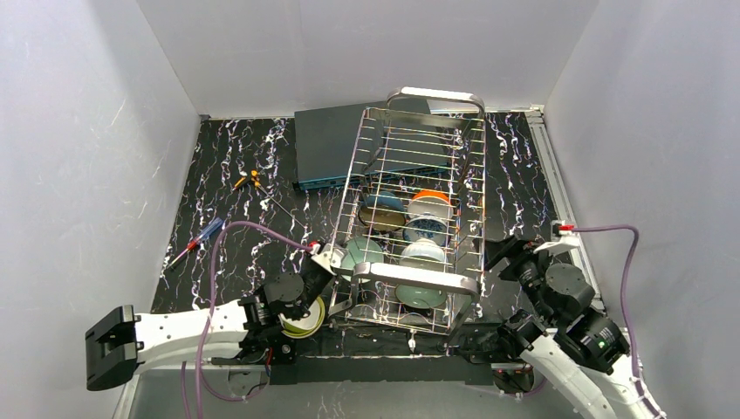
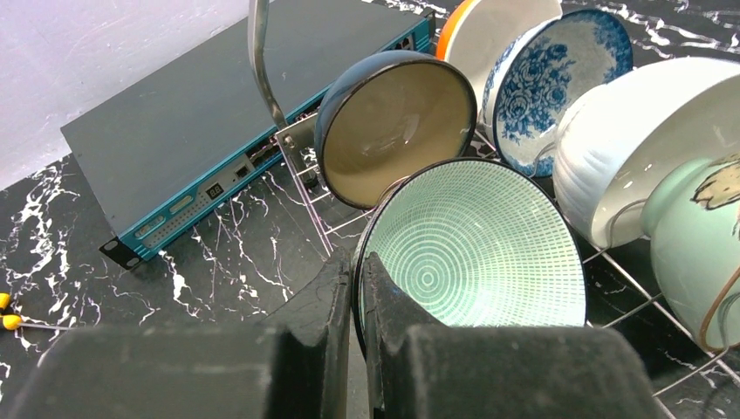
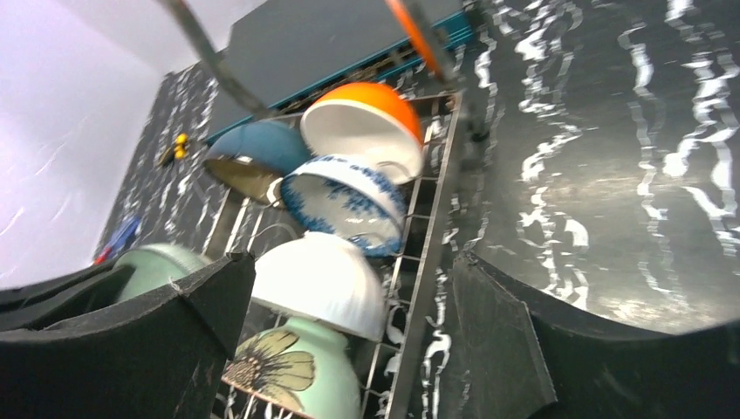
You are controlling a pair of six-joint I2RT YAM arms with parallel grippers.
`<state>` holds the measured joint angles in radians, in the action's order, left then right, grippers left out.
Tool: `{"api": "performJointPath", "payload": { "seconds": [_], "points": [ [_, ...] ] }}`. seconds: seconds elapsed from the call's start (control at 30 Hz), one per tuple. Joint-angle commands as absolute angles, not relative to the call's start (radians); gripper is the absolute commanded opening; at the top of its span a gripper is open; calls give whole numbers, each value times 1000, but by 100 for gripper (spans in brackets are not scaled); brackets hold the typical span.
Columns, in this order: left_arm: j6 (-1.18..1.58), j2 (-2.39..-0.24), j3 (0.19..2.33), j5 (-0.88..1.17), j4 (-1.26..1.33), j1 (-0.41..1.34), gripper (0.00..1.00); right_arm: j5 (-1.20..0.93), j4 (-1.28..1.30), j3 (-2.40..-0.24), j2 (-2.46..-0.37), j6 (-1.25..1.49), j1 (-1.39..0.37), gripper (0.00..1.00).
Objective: Load the bowls into the dish rack
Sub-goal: Adjust the bowl.
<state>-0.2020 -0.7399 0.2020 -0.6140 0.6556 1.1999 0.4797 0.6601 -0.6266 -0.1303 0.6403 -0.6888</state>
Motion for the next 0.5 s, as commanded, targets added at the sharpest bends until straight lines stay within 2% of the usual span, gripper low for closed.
{"api": "performJointPath", "payload": {
  "seconds": [0.0, 0.23, 0.47],
  "points": [
    [-270, -773, 225, -599, 791, 1200, 0, 278, 477, -559, -122, 700, -692, 92],
    [-433, -891, 217, -542, 964, 1178, 0, 89, 359, -549, -245, 674, -692, 98],
    [-334, -887, 202, -301, 1005, 1029, 0, -44, 286, -560, -314, 606, -693, 99]
  ]
}}
